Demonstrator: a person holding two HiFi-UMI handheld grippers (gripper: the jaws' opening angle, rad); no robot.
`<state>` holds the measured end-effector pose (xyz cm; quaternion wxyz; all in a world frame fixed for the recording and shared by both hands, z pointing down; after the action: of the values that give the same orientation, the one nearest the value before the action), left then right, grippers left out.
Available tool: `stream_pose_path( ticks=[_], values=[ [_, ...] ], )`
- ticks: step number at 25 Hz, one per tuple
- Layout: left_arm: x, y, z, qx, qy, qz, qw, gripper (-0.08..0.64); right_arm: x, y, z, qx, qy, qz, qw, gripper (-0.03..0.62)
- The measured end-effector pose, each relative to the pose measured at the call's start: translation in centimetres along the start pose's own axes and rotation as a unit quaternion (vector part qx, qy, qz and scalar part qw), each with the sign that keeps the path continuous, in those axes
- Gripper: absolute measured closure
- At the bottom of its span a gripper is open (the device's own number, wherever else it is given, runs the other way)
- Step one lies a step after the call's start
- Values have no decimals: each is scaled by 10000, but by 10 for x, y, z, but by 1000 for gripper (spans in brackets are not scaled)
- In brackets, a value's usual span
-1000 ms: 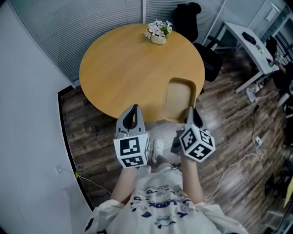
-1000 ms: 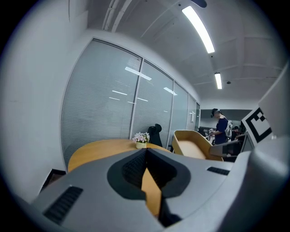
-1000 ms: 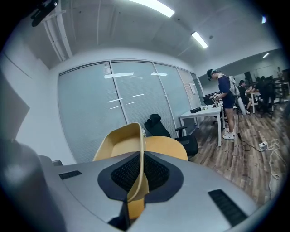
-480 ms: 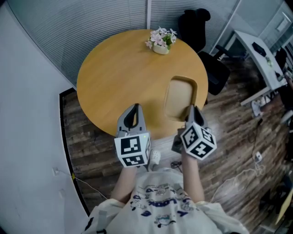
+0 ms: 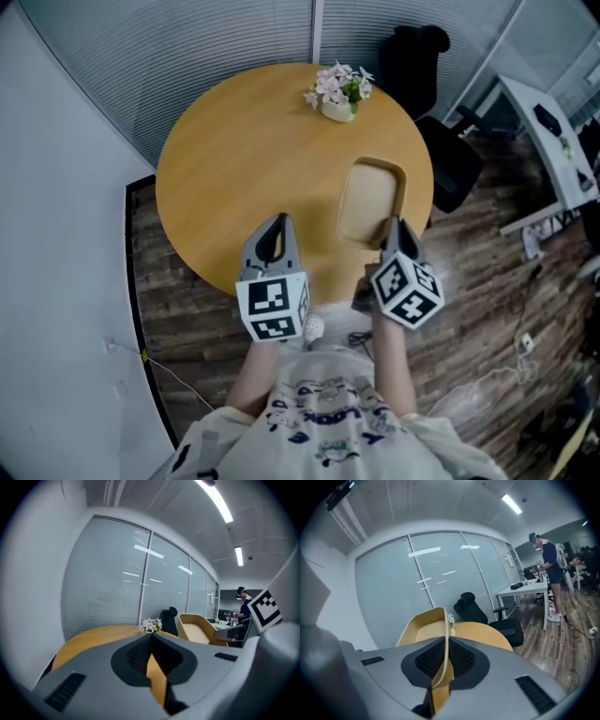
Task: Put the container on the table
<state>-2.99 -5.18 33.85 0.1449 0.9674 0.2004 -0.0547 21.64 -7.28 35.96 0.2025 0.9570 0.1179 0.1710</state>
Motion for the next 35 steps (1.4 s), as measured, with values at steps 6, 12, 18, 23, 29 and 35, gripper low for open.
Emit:
stream_pose_path(
  ticks=[6, 12, 18, 23, 29, 35],
  values=[
    [-10, 12, -3, -122, -50, 132, 9998, 557, -7, 22, -5, -215, -21, 42, 9998, 572],
    [-30, 33, -8, -299, -132, 129, 9994, 557, -21, 46, -10, -367, -71, 5, 9993, 572],
    [-51, 64, -8, -507, -208, -21, 9985, 555, -34, 71, -9, -478, -121, -142, 9987, 572],
    [-65, 85, -11, -661, -277, -125, 9974, 555, -45, 91, -17, -636, -177, -229, 9976, 572],
    [-79, 106, -26, -993, -386, -190, 9941, 555, -48, 114, -34, -957, -226, -396, 9944, 572],
    [-93, 123, -45, -1242, -461, -249, 9909, 557, -49, 133, -55, -1245, -297, -542, 9903, 572]
  ],
)
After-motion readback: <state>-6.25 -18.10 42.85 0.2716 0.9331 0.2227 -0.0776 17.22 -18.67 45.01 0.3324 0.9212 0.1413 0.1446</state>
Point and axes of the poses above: the fingertips, and each gripper's own axes: y forward along the fingers, x to its right, z out of its top, the point moved 9 cm from there along -y, backward along the fingers, and after that the axes turned 13 degrees about -z, right-handed, at the moved point
